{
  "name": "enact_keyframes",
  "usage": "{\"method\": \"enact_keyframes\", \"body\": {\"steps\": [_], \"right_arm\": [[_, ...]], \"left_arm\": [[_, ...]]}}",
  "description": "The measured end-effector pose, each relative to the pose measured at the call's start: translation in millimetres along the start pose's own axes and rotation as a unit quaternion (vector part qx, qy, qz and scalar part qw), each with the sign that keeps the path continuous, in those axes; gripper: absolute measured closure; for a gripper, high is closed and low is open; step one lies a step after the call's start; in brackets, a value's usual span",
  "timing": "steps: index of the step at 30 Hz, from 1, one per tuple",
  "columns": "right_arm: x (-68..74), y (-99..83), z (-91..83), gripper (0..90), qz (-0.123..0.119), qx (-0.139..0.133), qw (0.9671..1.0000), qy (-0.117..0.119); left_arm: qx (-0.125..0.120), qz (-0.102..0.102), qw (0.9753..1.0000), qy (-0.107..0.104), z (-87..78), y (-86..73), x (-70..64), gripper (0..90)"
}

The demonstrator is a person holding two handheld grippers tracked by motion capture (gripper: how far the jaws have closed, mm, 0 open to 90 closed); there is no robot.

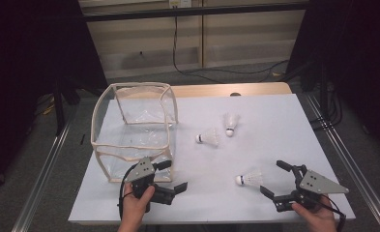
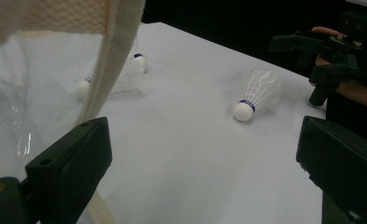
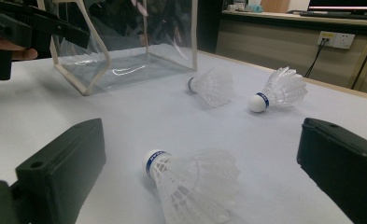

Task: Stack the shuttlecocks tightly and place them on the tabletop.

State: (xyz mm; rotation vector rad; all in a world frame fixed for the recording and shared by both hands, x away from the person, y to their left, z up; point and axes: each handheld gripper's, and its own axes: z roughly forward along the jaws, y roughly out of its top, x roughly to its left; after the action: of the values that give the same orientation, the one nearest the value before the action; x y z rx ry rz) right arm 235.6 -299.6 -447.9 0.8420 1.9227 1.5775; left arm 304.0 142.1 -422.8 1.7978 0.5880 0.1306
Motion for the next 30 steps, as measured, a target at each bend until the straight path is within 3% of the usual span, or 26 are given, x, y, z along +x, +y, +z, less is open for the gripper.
{"method": "enact_keyframes", "body": {"steps": [30], "right_arm": [[0.0,-0.4,0.8,0.6,0.001,0.002,1.0000,0.001]], "left_arm": [[-0.014,-0.002,0.9997,0.022,-24.9,-7.1,13.5,3.5]]}}
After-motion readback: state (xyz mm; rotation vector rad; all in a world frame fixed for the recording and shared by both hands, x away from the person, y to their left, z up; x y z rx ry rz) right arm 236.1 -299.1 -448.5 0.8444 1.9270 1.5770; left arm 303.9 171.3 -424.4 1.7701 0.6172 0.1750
